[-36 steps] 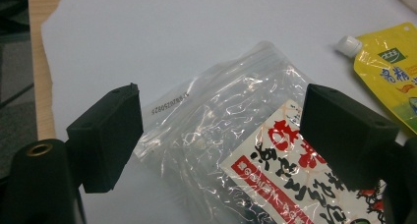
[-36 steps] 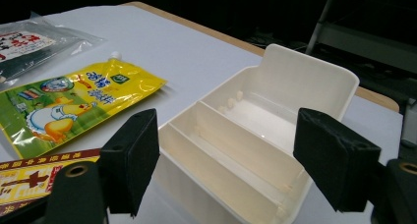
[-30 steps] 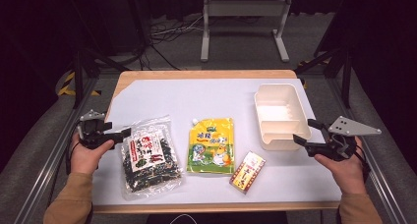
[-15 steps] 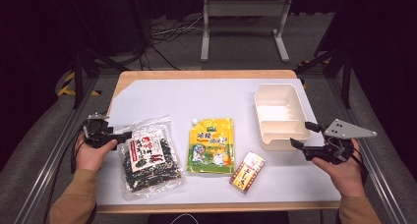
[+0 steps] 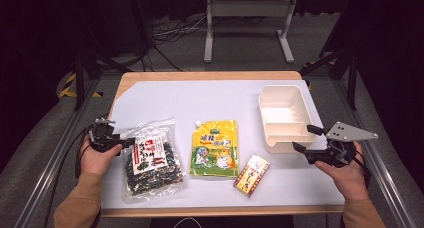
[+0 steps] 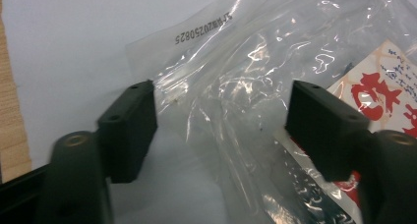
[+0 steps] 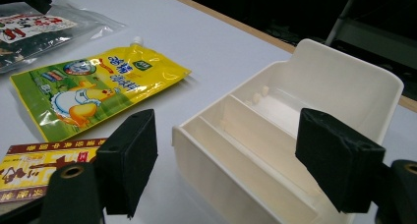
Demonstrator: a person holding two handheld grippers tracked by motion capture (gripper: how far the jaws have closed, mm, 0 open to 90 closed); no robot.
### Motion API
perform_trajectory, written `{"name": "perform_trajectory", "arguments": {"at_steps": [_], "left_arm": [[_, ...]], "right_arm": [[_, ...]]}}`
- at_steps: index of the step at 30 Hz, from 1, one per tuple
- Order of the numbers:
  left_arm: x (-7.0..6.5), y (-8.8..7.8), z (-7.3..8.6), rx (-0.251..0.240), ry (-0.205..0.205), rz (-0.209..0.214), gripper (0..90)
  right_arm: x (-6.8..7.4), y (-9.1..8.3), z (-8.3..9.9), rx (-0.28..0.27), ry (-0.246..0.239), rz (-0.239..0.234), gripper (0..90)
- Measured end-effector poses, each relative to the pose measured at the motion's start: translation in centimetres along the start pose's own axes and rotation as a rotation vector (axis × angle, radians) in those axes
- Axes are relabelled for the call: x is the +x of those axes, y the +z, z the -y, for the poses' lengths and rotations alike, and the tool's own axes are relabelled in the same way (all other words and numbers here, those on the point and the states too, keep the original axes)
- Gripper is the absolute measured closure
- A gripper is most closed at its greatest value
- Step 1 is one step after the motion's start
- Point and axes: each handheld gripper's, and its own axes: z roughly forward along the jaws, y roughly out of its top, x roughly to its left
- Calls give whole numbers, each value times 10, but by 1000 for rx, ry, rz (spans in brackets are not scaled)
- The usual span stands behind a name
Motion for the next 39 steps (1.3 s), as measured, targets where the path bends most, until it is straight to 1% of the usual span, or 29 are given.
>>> {"name": "perform_trajectory", "arguments": {"at_steps": [1, 2, 4, 6, 7, 10, 13, 14, 15, 16, 18, 20, 21, 23, 24, 27, 30, 32, 35, 37, 38, 39], "left_arm": [[-2, 0, 0, 3, 0, 1, 399], [-5, 0, -1, 9, 11, 1, 421], [-10, 1, -2, 19, 16, 14, 484], [-14, 2, -3, 24, 25, 13, 521], [-16, 3, -4, 29, 30, 12, 555], [-18, 3, -5, 39, 28, 6, 644], [-19, 3, -5, 36, 20, 11, 717], [-19, 2, -5, 35, 13, 23, 717], [-19, 2, -5, 33, 11, 28, 760], [-20, 3, -5, 31, 12, 30, 783], [-21, 3, -5, 26, 6, 34, 813], [-21, 3, -5, 21, 7, 47, 844], [-21, 3, -5, 21, 7, 47, 852], [-21, 2, -5, 13, -8, 54, 859], [-20, 2, -5, 10, -4, 57, 862], [-18, 1, -4, -4, -23, 78, 874], [-18, -2, -5, -22, -26, 94, 882], [-19, -6, -6, -35, -12, 96, 884], [-20, -12, -7, -58, -8, 106, 884], [-22, -19, -9, -88, -5, 125, 886], [-22, -19, -9, -88, -5, 125, 886], [-24, -23, -10, -106, -2, 131, 886]], "right_arm": [[0, 0, 0, 0, -2, 0, 236], [0, 0, 0, 1, -2, 0, 236], [0, 1, 0, 2, -2, 0, 236], [0, 1, 0, 3, -3, 0, 236], [0, 1, 0, 3, -3, -1, 235], [1, 2, 0, 6, -5, -2, 236], [1, 2, 0, 10, -4, -3, 236], [1, 3, 0, 11, -4, -4, 236], [2, 3, 0, 13, -5, -6, 235], [2, 4, 0, 15, -6, -6, 236], [2, 4, 0, 18, -7, -6, 237], [2, 5, 0, 20, -8, -10, 237], [2, 5, 0, 20, -8, -10, 237], [2, 5, 0, 23, -9, -10, 238], [2, 5, 0, 22, -6, -10, 239], [2, 5, 0, 23, -6, -8, 244], [2, 5, 0, 25, -6, -7, 245], [2, 5, 0, 25, -7, -8, 249], [3, 5, 0, 28, -8, -9, 261], [3, 5, -1, 27, -8, -10, 268], [4, 4, -1, 27, -8, -10, 272], [4, 4, -1, 27, -8, -10, 272]]}}
